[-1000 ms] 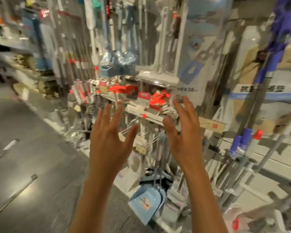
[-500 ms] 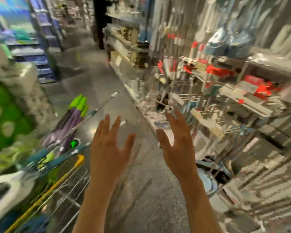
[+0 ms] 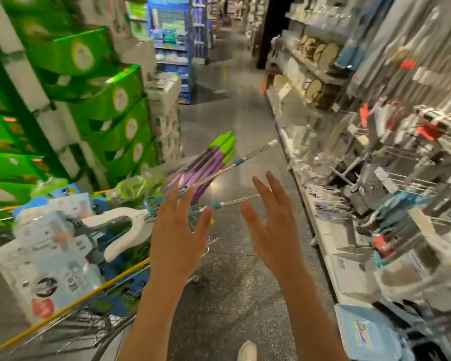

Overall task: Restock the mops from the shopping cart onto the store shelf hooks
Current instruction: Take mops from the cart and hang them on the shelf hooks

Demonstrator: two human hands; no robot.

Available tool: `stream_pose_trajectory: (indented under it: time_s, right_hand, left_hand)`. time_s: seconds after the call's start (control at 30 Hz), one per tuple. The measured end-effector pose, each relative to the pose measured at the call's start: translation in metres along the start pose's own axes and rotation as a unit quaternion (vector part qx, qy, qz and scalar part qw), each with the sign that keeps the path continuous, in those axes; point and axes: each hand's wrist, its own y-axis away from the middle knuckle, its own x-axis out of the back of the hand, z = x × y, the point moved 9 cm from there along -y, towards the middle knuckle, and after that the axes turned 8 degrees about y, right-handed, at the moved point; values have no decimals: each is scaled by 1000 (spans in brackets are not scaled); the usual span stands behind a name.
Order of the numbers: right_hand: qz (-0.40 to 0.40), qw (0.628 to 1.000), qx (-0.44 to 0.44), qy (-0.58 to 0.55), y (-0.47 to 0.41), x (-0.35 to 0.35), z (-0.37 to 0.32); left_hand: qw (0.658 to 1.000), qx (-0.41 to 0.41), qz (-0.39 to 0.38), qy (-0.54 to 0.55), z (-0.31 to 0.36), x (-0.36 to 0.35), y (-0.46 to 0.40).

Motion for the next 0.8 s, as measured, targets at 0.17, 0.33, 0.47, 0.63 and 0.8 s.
stream_pose_trajectory:
  time_s: [0.17, 0.33, 0.47, 0.63, 0.8]
  right_hand:
    - [-63, 997, 27, -34, -33, -60, -6]
    - [-125, 989, 61, -50, -79, -122, -7]
    - [-166, 980, 91, -69, -115, -171, 2]
    - [-260, 956, 128, -49, -145, -235, 11]
    - [-319, 936, 135, -54, -158, -294, 25]
  left_hand:
    - [992, 110, 25, 50, -57, -4, -16]
    - [979, 187, 59, 59, -101, -6, -46]
    - [953, 253, 103, 130, -137, -19, -70]
    - [920, 320, 148, 172, -186, -47, -89]
    - [867, 377, 197, 259, -220, -75, -105]
